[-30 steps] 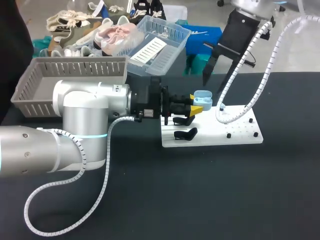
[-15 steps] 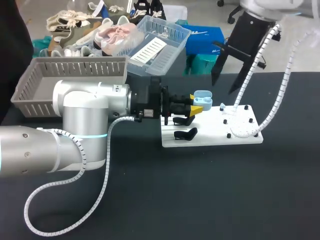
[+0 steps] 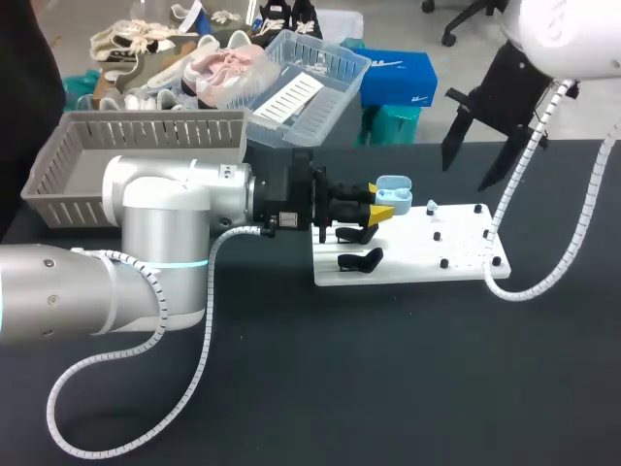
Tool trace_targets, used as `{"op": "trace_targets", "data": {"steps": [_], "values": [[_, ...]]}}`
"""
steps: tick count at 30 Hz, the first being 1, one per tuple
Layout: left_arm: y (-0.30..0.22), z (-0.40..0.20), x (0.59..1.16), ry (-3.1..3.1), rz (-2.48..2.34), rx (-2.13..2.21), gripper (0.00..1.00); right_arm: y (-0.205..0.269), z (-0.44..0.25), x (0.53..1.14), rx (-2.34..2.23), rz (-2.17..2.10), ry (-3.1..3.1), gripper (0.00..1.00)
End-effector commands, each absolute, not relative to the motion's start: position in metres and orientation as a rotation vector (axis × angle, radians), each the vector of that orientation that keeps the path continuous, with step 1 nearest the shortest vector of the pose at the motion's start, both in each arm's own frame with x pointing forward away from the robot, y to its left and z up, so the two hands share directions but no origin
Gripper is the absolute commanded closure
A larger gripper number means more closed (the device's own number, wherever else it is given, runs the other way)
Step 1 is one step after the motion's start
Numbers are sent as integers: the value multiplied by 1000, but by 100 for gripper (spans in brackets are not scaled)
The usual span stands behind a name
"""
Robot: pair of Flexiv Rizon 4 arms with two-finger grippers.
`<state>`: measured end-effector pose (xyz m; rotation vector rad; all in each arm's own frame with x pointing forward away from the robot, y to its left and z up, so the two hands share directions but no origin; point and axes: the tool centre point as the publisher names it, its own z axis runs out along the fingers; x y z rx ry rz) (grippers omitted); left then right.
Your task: Pick up each earbud case from the left stands, insert the matching earbuds, close the lid, and place the case in the box.
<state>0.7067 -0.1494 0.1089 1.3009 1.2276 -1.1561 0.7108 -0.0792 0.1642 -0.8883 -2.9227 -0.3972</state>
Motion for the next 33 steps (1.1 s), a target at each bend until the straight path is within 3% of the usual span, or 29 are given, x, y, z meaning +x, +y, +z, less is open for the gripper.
{"op": "trace_targets", "data": {"steps": [1, 7, 16, 33], "values": [[-150, 108, 707, 1226, -1156, 1300, 100, -90, 153, 712, -923, -416, -2987, 40], [-150, 108, 707, 1226, -1156, 1300, 100, -101, 139, 728, -881, -409, -3012, 41], [-150, 108, 707, 1226, -1156, 1300, 100, -105, 116, 752, -755, -331, -3064, 57], [-150, 108, 707, 1226, -1156, 1300, 100, -84, 64, 786, -473, -295, -3113, 56]]}}
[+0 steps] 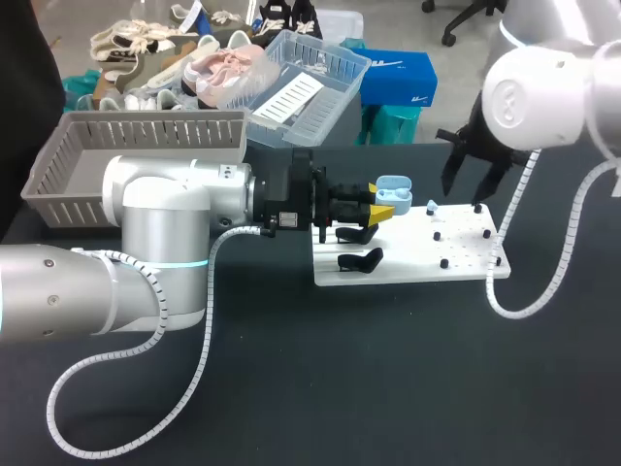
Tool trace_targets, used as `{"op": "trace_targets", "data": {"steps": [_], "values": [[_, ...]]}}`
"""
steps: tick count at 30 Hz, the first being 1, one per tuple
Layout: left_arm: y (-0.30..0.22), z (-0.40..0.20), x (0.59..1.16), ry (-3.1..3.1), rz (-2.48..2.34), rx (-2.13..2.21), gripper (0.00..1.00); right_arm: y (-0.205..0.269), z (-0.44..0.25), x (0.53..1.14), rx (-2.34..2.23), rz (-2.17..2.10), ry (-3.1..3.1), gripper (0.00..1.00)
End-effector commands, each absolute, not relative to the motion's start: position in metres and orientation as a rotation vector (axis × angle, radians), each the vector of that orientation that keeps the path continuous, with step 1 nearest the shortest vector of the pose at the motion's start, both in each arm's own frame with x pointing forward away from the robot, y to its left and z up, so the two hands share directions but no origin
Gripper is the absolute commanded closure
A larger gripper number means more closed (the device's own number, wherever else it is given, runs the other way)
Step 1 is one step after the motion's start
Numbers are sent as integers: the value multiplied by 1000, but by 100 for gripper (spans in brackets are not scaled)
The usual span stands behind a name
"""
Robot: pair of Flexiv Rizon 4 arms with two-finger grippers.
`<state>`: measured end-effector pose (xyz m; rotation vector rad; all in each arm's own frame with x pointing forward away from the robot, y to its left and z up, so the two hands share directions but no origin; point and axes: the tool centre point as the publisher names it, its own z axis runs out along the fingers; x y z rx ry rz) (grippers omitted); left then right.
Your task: Pick up each earbud case from the left stands, insert the matching earbuds, close the lid, and place the case in the box.
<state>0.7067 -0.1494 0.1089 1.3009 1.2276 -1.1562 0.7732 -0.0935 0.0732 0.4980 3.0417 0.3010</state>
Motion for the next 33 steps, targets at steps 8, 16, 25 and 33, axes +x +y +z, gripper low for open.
{"op": "trace_targets", "data": {"steps": [8, 16, 25, 33], "values": [[-150, 108, 707, 1226, -1156, 1300, 100, -74, 58, 792, 386, 284, 3081, 61], [-150, 108, 707, 1226, -1156, 1300, 100, -65, 51, 791, 330, 283, 3108, 58], [-150, 108, 707, 1226, -1156, 1300, 100, -60, 38, 797, 317, 265, 3134, 60], [-150, 108, 707, 1226, -1156, 1300, 100, -60, 36, 800, 323, 265, 3143, 62]]}}
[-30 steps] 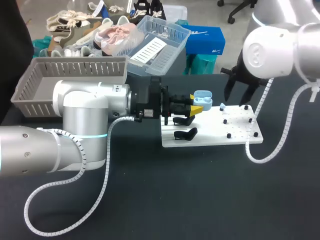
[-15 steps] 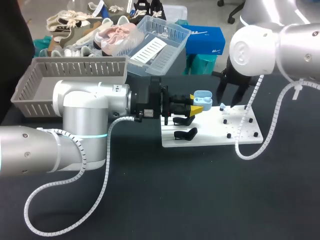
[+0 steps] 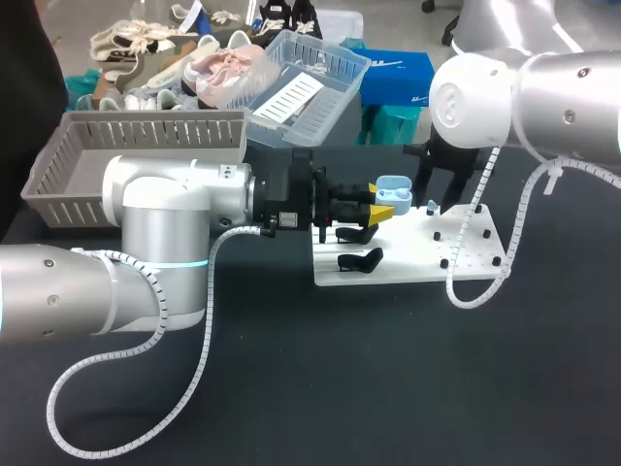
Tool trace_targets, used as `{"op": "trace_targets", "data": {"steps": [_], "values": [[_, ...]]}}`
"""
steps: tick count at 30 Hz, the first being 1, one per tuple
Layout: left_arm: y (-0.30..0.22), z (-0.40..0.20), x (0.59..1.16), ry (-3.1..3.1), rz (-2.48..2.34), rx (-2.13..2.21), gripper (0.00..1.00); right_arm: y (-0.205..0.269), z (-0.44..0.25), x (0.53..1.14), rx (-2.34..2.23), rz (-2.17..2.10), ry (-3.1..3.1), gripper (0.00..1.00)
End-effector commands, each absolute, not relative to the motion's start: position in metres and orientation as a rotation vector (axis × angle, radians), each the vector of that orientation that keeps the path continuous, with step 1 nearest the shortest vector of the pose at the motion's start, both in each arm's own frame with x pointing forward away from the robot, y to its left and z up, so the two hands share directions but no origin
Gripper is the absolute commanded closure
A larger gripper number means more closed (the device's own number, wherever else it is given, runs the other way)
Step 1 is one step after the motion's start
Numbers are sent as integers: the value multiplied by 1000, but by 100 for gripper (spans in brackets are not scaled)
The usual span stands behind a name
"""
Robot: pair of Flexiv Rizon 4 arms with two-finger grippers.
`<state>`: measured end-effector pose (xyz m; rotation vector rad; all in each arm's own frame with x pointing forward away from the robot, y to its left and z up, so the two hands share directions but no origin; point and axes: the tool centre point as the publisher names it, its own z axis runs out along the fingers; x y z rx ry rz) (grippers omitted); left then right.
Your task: Pick up each earbud case from the left stands, insert the matching earbuds, close the lid, and place the case in the box.
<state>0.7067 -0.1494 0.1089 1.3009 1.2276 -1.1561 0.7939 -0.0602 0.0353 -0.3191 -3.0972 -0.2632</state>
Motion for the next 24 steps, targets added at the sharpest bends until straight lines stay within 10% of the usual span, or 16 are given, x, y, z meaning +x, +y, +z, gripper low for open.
{"op": "trace_targets", "data": {"steps": [1, 24], "values": [[-150, 108, 707, 1226, -1156, 1300, 100, -60, 35, 800, -319, -261, -3084, 61], [-150, 108, 707, 1226, -1156, 1300, 100, -66, 30, 801, -348, -243, -3078, 67]]}}
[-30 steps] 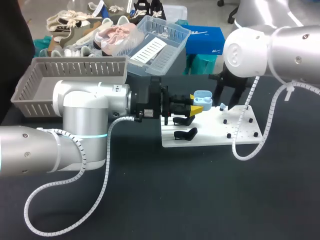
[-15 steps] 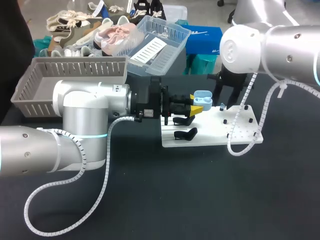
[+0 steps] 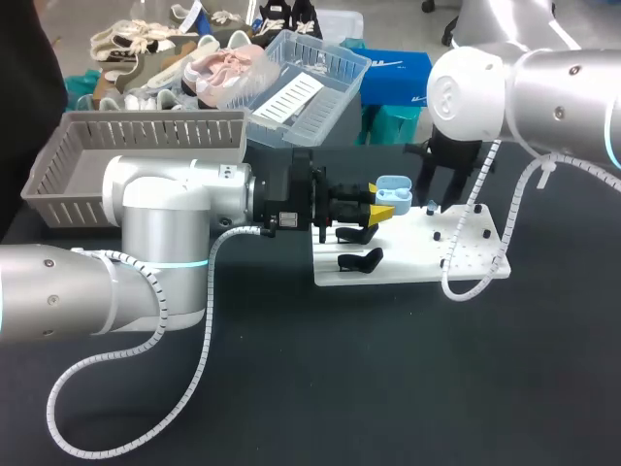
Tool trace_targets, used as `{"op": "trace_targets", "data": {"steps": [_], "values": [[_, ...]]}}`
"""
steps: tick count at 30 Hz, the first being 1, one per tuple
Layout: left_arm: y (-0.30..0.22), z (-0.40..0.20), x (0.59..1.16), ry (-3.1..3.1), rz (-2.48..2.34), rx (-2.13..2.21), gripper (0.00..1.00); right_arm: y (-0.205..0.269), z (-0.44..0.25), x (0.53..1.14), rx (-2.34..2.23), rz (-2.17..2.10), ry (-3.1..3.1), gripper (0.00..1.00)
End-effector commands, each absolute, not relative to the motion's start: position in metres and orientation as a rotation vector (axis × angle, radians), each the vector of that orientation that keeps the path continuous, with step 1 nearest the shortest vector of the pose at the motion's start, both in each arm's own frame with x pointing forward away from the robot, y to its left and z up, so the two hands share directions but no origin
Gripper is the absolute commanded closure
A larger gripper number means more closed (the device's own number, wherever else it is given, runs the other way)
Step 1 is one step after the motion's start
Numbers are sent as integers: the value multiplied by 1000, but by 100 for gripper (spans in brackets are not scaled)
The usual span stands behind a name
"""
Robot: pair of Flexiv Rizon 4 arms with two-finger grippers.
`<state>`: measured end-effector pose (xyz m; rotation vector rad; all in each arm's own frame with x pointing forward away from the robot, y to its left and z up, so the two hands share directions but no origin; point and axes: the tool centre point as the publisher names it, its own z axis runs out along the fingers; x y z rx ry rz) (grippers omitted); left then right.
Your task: Pick up each earbud case from the left stands, insert the matching earbuds, close the lid, and place the case in the box.
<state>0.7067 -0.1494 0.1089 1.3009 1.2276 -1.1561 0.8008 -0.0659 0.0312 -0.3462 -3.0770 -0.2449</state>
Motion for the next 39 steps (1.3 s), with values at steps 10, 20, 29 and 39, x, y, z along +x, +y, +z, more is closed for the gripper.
{"op": "trace_targets", "data": {"steps": [10, 20, 29, 39], "values": [[-150, 108, 707, 1226, -1156, 1300, 100, -67, 27, 802, -340, -231, -3075, 69], [-150, 108, 707, 1226, -1156, 1300, 100, -69, 26, 804, -347, -238, -3071, 82], [-150, 108, 707, 1226, -1156, 1300, 100, -68, 27, 805, -338, -244, -3066, 100], [-150, 108, 707, 1226, -1156, 1300, 100, -74, 46, 799, -366, -258, -3091, 100]]}}
